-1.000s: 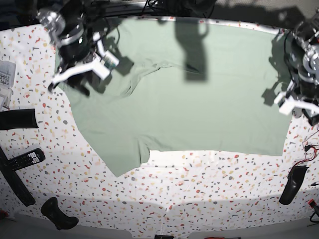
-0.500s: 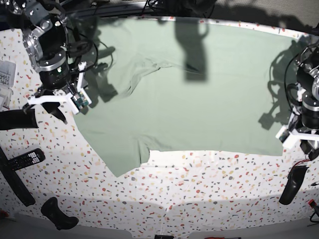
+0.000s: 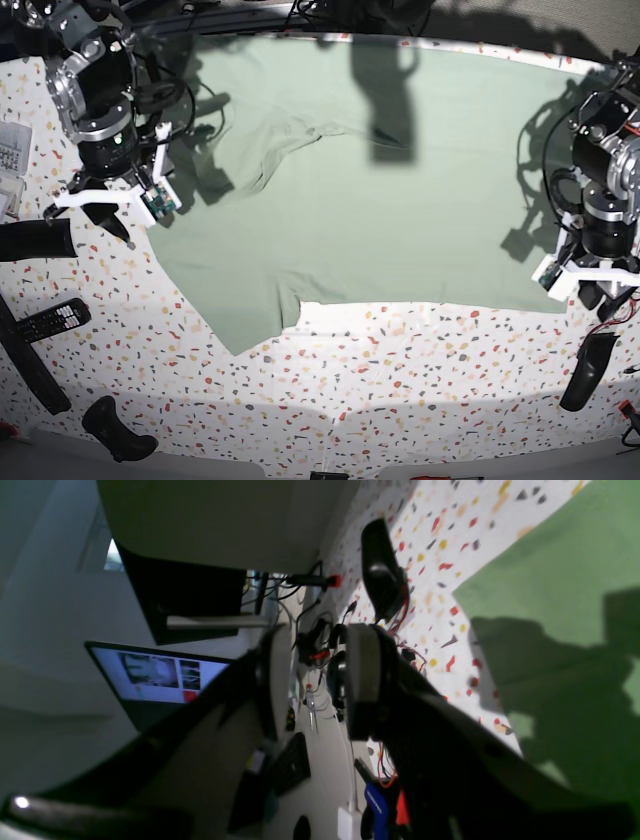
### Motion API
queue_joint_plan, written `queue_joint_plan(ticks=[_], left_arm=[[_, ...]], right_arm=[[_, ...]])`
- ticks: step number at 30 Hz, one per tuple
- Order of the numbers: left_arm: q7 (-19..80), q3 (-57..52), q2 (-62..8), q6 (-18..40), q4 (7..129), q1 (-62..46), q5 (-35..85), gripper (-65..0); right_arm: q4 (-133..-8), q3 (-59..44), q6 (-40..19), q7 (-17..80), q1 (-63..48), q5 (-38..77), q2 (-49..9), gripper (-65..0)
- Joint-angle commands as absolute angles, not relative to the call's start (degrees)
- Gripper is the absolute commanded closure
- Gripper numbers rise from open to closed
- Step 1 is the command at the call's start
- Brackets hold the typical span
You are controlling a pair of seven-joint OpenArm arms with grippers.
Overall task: Fold the T-shirt properly
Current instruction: 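Move both grippers outward to the shirt's side edges, then lower the left gripper onto the shirt's side edge and grasp it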
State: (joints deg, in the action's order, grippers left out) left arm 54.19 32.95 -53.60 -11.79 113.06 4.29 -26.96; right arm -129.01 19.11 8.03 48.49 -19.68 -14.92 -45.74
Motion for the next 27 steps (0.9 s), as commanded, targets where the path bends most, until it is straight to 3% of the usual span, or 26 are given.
queue_joint_plan(ticks=[1,6,12,20,27], left_arm=[[53.9,32.3,-54.5,-12.7,113.8,5.3,-28.4,-16.8],[53.5,32.3,-54.4,-12.7,110.2,7.0,-28.4,-16.8],[52.9,32.3,-53.1,-12.7,97.1,15.0,-25.5,-16.8],[41.2,32.3,-46.6,-14.3,75.5,28.0,-7.0,-13.7],[34.0,32.3,-44.0,0.6,54.7,39.2,12.9,-13.8]], right_arm=[[-130.0,18.6,9.0,47.2,-19.2,-16.0,-46.7,-22.3],[-130.0,18.6,9.0,47.0,-19.2,-16.1,-46.7,-22.3],[-130.0,18.6,9.1,46.7,-19.2,-16.3,-46.6,-22.3],[-130.0,18.6,9.1,46.5,-18.7,-19.9,-41.0,-22.3],[-130.0,18.6,9.0,48.9,-18.7,-19.9,-35.7,-22.2]])
